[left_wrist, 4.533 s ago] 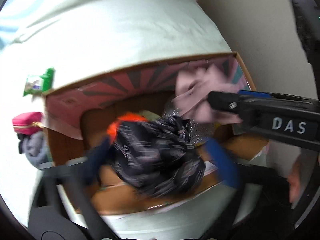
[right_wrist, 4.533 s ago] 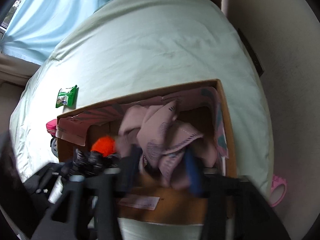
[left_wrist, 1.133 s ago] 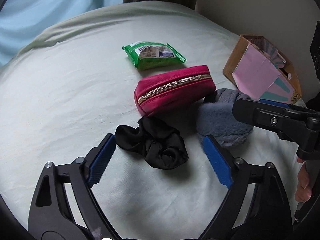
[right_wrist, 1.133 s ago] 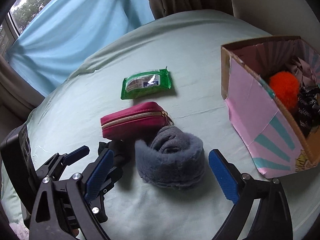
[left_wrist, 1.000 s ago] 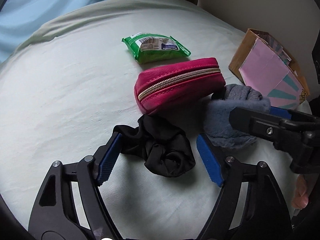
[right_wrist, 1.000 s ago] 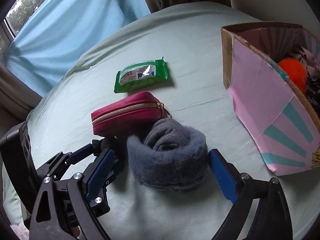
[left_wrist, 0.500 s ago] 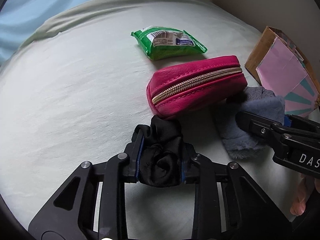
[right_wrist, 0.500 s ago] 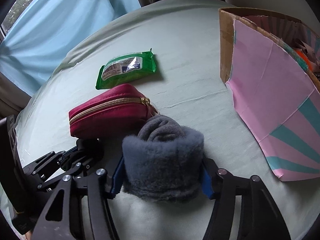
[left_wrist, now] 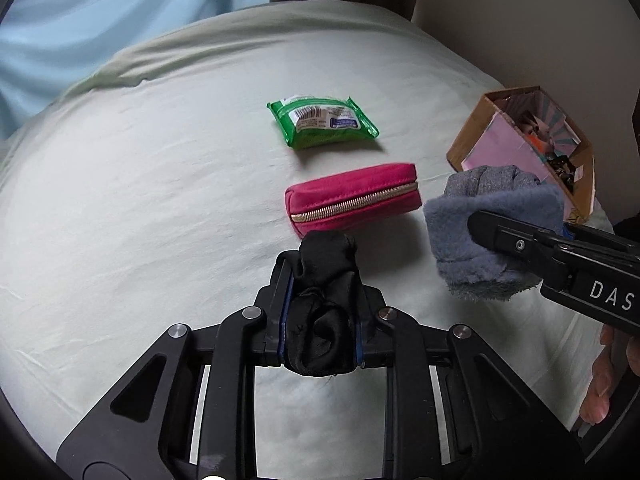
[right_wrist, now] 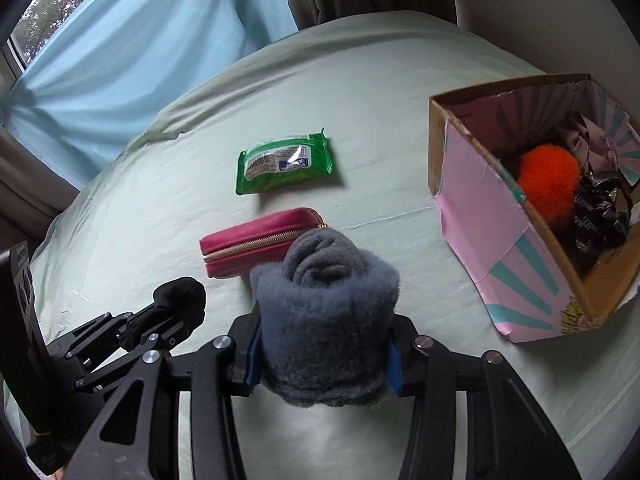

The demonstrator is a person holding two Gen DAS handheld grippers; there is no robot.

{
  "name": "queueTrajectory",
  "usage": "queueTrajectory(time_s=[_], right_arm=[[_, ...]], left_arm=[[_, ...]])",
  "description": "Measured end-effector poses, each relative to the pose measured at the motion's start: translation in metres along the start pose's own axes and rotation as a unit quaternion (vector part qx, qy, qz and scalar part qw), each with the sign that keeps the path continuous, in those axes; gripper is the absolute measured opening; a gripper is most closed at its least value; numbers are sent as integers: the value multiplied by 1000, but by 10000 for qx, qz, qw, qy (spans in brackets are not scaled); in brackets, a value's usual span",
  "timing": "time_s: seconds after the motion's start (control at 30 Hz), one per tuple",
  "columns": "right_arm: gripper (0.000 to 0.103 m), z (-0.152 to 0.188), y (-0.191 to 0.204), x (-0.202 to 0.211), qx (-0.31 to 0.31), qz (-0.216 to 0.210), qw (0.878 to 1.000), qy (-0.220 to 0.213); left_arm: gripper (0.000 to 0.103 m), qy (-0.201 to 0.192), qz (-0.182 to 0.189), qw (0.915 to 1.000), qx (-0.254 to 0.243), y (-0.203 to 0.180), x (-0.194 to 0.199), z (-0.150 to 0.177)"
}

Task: Organize soft objects
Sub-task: 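Grasp the black scrunchie with the left tool while the right grasps the grey sock, then carry the scrunchie and sock over the box with both tools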

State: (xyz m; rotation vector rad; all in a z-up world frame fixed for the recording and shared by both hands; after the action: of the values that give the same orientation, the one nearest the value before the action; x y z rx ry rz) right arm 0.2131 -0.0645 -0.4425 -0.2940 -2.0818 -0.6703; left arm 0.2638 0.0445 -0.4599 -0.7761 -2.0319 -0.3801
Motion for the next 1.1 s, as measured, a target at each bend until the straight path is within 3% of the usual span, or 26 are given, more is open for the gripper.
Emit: queueTrajectory(time_s=[0.43,0.7,0.9,1.1], right_arm=[[43,-37,20,158,681,-379,9964,-334],[43,-72,7,260,1193,-559,9895,-599],[43,-99,-26,313,1320,-595,9861,-811],[43,-130,-77,324,1300,-536,9861,-881]], left_arm=[[20,-525,-603,9934,823,-27,175,-42],[20,-787,-942,9871,1026,-85,266,-81],[20,-923,-929,9871,925,-141,275,-120],[20,-1042,-785,9878,851,-197,255,-166]])
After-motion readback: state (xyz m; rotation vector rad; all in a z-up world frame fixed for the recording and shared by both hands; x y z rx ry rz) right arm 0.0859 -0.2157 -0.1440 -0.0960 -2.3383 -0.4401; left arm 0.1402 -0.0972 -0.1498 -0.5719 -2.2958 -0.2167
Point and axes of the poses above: each gripper's, at about its wrist camera, not at the fingertips, and x roughly against the way its jaws point, y to its left, z to its underside, the point moved 6 cm from there along -x, roughly the way its jaws point, and after that the axes turned 9 degrees about -x, right-handed, at the moved point
